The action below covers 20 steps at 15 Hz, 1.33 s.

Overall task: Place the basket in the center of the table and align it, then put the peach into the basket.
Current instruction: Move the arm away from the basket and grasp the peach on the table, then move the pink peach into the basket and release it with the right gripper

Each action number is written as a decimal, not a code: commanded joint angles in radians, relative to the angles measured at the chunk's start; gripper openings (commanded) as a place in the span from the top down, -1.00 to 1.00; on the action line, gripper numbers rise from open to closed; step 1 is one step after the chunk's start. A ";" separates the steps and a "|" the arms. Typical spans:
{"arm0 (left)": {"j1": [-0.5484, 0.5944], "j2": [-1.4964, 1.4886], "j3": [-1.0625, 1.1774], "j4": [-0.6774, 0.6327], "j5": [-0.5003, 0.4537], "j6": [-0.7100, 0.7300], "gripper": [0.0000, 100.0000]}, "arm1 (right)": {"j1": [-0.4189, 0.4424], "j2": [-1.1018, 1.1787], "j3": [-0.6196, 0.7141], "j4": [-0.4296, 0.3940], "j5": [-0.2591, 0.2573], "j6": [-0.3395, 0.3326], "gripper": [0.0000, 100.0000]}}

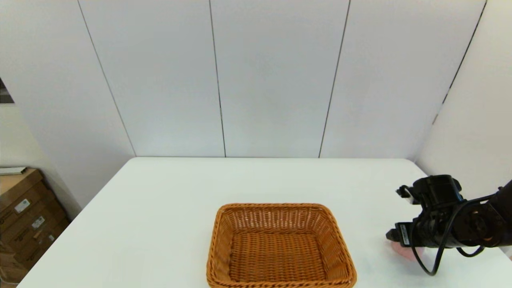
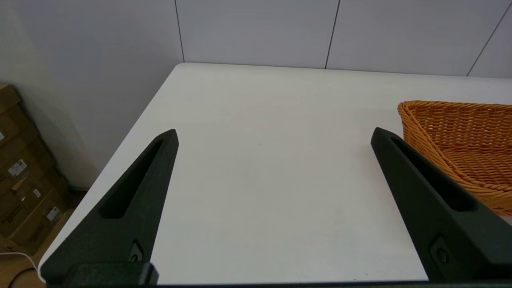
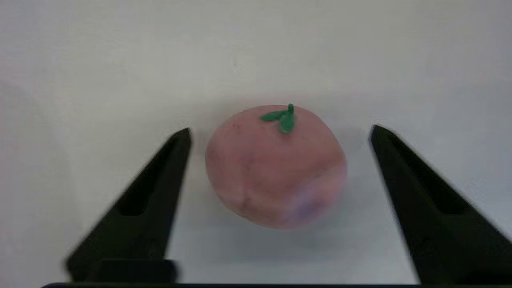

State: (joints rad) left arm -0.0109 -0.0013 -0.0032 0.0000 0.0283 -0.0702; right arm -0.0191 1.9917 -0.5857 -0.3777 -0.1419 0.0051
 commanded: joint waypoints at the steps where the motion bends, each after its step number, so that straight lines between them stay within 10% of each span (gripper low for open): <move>1: 0.000 0.000 0.000 0.000 0.001 -0.002 -1.00 | 0.001 -0.028 0.011 -0.001 0.002 -0.001 1.00; 10: 0.000 0.000 0.000 0.000 0.001 -0.002 -1.00 | 0.021 -0.145 0.029 -0.001 0.008 0.079 1.00; 13: 0.000 0.000 0.000 0.000 0.001 0.000 -1.00 | 0.162 -0.340 -0.065 0.045 0.018 0.174 1.00; 16: 0.000 0.000 0.000 0.000 0.001 0.001 -1.00 | 0.407 -0.502 -0.194 0.278 0.045 0.227 1.00; 20: 0.000 0.000 0.000 0.000 0.001 -0.002 -1.00 | 0.665 -0.450 -0.259 0.321 0.051 0.263 1.00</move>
State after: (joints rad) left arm -0.0109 -0.0013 -0.0032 0.0000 0.0283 -0.0711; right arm 0.4896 1.5443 -0.7836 -0.0885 -0.0932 0.2504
